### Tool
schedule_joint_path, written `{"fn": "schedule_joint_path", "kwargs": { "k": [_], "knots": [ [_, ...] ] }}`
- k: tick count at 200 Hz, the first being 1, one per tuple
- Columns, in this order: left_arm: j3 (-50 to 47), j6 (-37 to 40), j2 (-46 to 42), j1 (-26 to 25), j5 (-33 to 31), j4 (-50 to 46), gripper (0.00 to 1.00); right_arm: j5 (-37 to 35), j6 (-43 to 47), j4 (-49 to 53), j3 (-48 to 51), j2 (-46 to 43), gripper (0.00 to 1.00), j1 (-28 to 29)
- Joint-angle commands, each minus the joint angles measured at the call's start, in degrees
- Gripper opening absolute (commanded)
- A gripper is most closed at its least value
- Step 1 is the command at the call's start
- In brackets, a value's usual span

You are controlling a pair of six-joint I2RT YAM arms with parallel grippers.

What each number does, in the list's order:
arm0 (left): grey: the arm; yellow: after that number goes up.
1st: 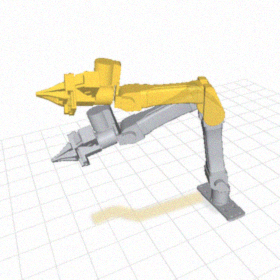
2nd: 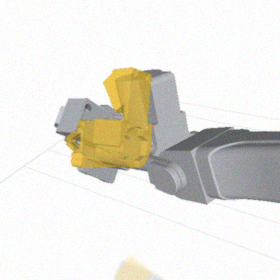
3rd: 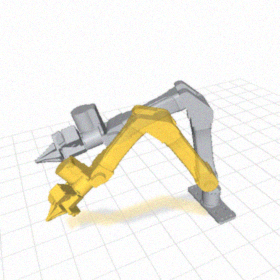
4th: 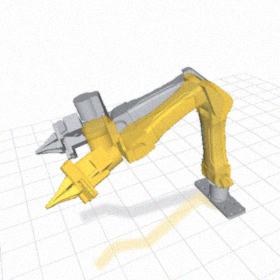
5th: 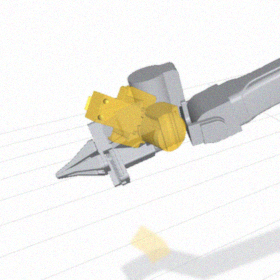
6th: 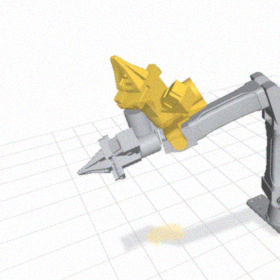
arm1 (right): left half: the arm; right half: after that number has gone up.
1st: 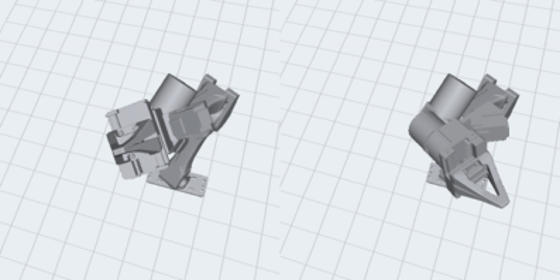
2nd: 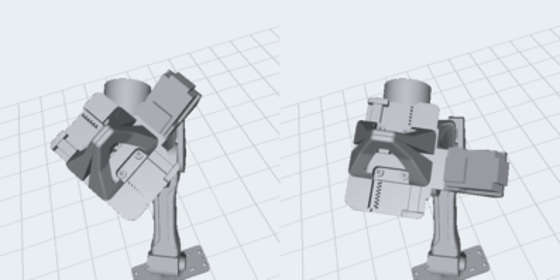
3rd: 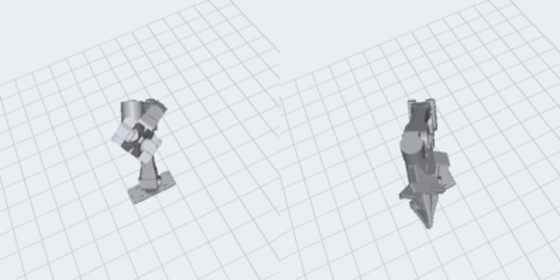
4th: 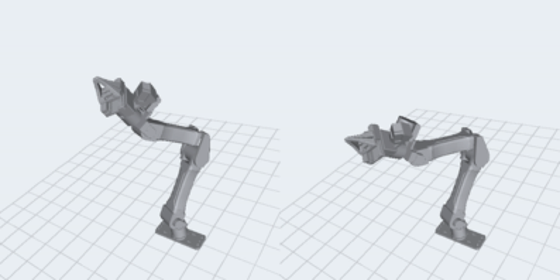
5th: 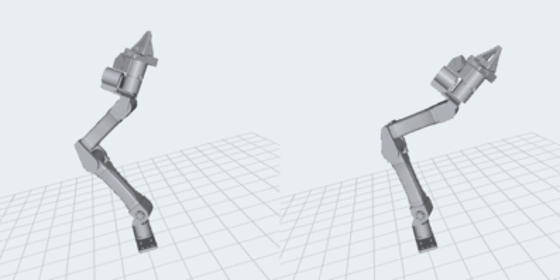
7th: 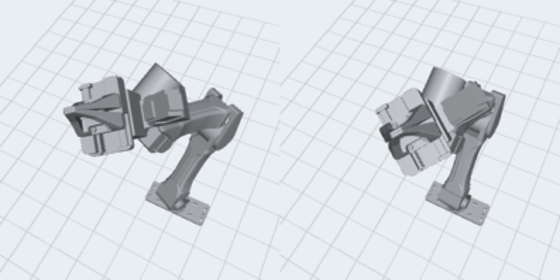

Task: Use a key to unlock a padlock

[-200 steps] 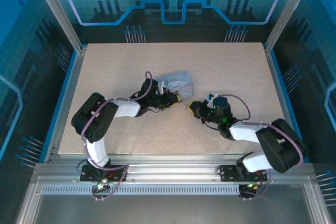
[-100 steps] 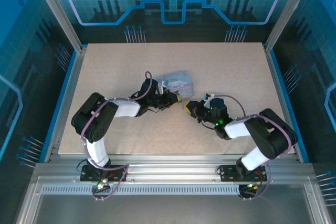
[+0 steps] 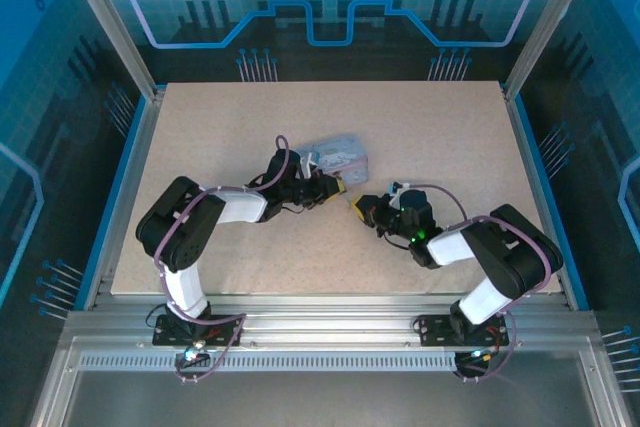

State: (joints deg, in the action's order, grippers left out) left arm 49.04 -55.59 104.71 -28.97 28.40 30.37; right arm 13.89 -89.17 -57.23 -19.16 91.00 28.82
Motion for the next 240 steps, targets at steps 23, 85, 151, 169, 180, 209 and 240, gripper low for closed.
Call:
{"fn": "schedule_joint_path", "kwargs": {
  "k": [23,85,151,169,180,209,240],
  "knots": [
    [-0.1,-0.9,0.1,0.6,3.0,3.0,0.01,-0.9,0.0,-2.5,0.0,0.9,0.00,0.5],
    [-0.1,-1.5,0.4,0.7,3.0,3.6,0.01,-0.5,-0.4,-6.0,-1.2,3.9,0.00,0.7],
    [-0.2,-1.9,0.7,0.7,3.1,4.0,0.01,-1.1,0.0,-8.1,-1.1,3.8,0.00,0.9],
    [-0.2,-2.0,0.8,0.7,3.1,4.1,0.01,-1.2,0.0,-8.3,-1.2,3.9,0.00,1.0],
    [-0.2,-2.0,0.8,0.7,3.2,4.0,0.01,-1.4,-0.1,-8.6,-1.3,4.1,0.00,1.1],
    [-0.2,-2.1,0.8,0.7,3.3,4.3,0.01,-1.8,-0.3,-9.6,-1.2,4.4,0.00,1.2],
    [-0.3,-2.3,0.9,0.7,3.3,4.6,0.01,-2.4,0.0,-9.7,-1.0,4.3,0.00,1.3]
  ]
}}
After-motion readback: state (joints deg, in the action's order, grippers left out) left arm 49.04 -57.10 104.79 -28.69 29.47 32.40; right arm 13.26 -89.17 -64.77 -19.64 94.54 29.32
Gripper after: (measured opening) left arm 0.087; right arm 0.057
